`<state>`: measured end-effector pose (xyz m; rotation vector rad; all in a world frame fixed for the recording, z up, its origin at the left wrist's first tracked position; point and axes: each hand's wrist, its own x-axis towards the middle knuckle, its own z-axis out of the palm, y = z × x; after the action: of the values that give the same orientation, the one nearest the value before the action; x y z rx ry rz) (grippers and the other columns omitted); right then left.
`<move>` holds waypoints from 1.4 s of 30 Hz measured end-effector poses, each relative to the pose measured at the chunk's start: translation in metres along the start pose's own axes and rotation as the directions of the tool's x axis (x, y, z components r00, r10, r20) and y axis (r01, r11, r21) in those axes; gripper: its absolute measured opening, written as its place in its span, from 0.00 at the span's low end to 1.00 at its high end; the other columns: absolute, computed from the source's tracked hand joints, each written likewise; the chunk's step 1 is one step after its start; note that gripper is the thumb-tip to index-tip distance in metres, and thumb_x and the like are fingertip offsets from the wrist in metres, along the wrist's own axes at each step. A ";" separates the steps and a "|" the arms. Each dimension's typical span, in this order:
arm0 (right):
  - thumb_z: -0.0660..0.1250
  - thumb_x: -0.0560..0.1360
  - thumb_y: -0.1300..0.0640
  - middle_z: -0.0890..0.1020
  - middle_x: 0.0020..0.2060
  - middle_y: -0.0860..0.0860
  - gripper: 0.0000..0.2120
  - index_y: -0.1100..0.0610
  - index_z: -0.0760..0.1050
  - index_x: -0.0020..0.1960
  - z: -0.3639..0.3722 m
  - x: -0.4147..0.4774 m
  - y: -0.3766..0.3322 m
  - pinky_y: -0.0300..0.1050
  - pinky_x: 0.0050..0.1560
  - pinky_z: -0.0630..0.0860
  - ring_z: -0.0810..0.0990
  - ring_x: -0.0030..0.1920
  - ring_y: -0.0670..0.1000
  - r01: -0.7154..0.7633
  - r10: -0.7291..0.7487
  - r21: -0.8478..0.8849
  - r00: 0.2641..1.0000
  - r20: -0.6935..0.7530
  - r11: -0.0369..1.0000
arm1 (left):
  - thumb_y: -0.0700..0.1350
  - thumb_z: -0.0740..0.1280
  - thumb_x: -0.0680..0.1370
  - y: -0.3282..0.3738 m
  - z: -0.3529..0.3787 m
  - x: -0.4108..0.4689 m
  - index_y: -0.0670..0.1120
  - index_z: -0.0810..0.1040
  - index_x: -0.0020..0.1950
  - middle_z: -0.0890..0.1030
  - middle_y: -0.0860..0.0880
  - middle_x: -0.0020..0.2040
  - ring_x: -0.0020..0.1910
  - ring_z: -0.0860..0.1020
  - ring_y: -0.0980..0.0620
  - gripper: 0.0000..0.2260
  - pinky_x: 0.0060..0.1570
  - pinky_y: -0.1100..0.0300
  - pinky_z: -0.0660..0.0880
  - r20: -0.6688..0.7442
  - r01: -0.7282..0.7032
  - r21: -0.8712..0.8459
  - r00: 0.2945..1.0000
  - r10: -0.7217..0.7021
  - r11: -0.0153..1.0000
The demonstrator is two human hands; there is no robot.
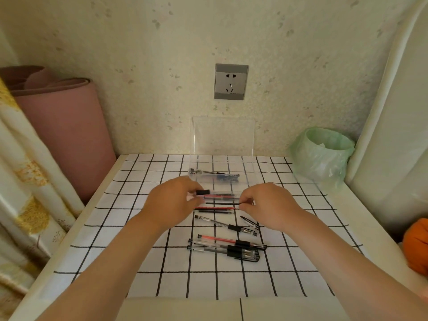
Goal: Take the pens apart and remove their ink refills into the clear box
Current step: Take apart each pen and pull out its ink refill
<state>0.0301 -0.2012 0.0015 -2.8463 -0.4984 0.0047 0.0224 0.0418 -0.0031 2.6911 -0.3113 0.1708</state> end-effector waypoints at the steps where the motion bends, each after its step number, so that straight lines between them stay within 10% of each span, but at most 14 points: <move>1: 0.65 0.78 0.46 0.83 0.47 0.41 0.09 0.45 0.82 0.52 0.000 0.000 -0.002 0.41 0.45 0.73 0.79 0.48 0.44 0.014 -0.014 0.010 1.000 -0.009 1.000 | 0.56 0.68 0.77 0.005 0.003 0.000 0.61 0.80 0.55 0.78 0.59 0.49 0.48 0.77 0.59 0.08 0.47 0.59 0.76 0.008 -0.043 -0.017 0.999 0.043 0.999; 13: 0.67 0.76 0.46 0.84 0.43 0.43 0.07 0.46 0.82 0.49 -0.006 -0.001 0.004 0.42 0.45 0.77 0.80 0.45 0.46 -0.106 0.103 -0.045 0.993 -0.060 0.993 | 0.53 0.66 0.79 0.004 0.016 0.005 0.59 0.80 0.59 0.81 0.57 0.51 0.48 0.77 0.58 0.10 0.45 0.62 0.75 0.033 0.041 0.113 0.998 -0.045 0.993; 26: 0.67 0.76 0.50 0.84 0.49 0.43 0.10 0.46 0.84 0.54 0.019 -0.005 -0.026 0.42 0.47 0.76 0.80 0.48 0.46 0.188 -0.175 -0.044 0.961 0.215 0.981 | 0.53 0.66 0.78 0.001 0.024 0.005 0.58 0.82 0.55 0.81 0.56 0.48 0.46 0.78 0.56 0.08 0.44 0.59 0.77 0.077 0.078 0.079 0.993 -0.084 0.994; 42: 0.69 0.74 0.44 0.83 0.46 0.42 0.10 0.46 0.83 0.51 0.019 0.001 -0.008 0.43 0.46 0.76 0.79 0.45 0.45 -0.005 0.012 -0.054 0.992 0.126 0.999 | 0.53 0.69 0.75 0.000 0.030 0.006 0.57 0.82 0.52 0.79 0.56 0.42 0.40 0.76 0.58 0.07 0.32 0.65 0.66 0.159 0.043 0.112 0.985 -0.061 0.993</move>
<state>0.0277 -0.1885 -0.0153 -2.9139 -0.5196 0.1769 0.0300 0.0280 -0.0288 2.8232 -0.2872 -0.0499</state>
